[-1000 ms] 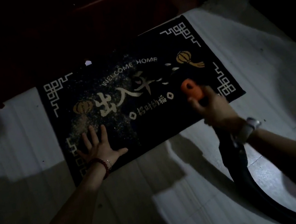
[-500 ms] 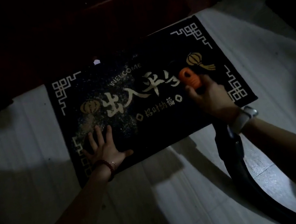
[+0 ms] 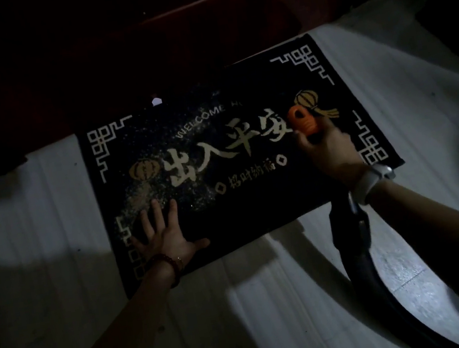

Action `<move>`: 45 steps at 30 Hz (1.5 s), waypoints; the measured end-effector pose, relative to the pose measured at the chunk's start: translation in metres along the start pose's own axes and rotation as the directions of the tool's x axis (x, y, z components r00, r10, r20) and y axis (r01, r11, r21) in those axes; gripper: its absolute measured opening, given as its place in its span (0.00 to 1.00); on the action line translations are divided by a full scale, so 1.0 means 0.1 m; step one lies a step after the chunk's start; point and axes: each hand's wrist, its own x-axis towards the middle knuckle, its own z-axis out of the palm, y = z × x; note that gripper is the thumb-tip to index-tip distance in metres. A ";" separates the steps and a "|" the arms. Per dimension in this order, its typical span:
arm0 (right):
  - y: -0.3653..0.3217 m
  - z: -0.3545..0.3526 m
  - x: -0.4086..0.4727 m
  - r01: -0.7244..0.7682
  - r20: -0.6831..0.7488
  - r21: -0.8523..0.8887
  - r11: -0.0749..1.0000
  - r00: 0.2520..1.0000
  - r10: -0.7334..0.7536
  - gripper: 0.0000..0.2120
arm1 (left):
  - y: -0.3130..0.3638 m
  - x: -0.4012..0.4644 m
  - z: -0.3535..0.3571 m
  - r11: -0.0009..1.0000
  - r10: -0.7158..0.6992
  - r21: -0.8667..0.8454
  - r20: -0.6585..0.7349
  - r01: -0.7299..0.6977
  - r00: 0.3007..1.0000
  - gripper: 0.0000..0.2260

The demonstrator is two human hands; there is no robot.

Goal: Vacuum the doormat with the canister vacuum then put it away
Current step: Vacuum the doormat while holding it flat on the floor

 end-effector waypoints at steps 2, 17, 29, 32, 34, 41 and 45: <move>-0.05 0.09 0.00 -0.025 0.041 0.025 0.999 0.999 0.024 0.21 | -0.01 0.00 0.00 1.000 0.004 0.005 -0.003 -0.004 1.000 0.50; -0.17 0.25 0.01 0.026 0.088 -0.047 0.999 0.996 -0.022 0.22 | -0.02 -0.01 -0.01 1.000 0.016 -0.003 -0.004 -0.016 1.000 0.49; -0.13 0.07 0.26 -0.109 -0.029 0.001 0.994 0.994 0.109 0.23 | -0.03 -0.01 0.03 1.000 0.017 0.000 -0.012 -0.017 1.000 0.49; -0.28 0.35 0.06 0.012 0.096 0.037 0.999 0.995 -0.015 0.22 | -0.03 0.00 0.02 1.000 0.020 -0.018 -0.021 -0.020 1.000 0.49; -0.39 0.62 -0.21 0.178 0.230 -0.014 0.984 0.958 -0.170 0.22 | -0.04 -0.01 0.03 0.999 0.023 -0.029 -0.026 -0.024 0.999 0.48; -0.37 0.21 0.15 0.077 0.132 0.012 0.997 0.988 -0.078 0.20 | -0.04 -0.01 0.02 1.000 0.024 -0.016 -0.019 -0.024 1.000 0.49; -0.35 0.09 0.37 -0.024 0.031 0.044 0.999 0.999 0.022 0.21 | -0.05 0.02 0.04 1.000 0.024 -0.006 -0.002 -0.024 1.000 0.50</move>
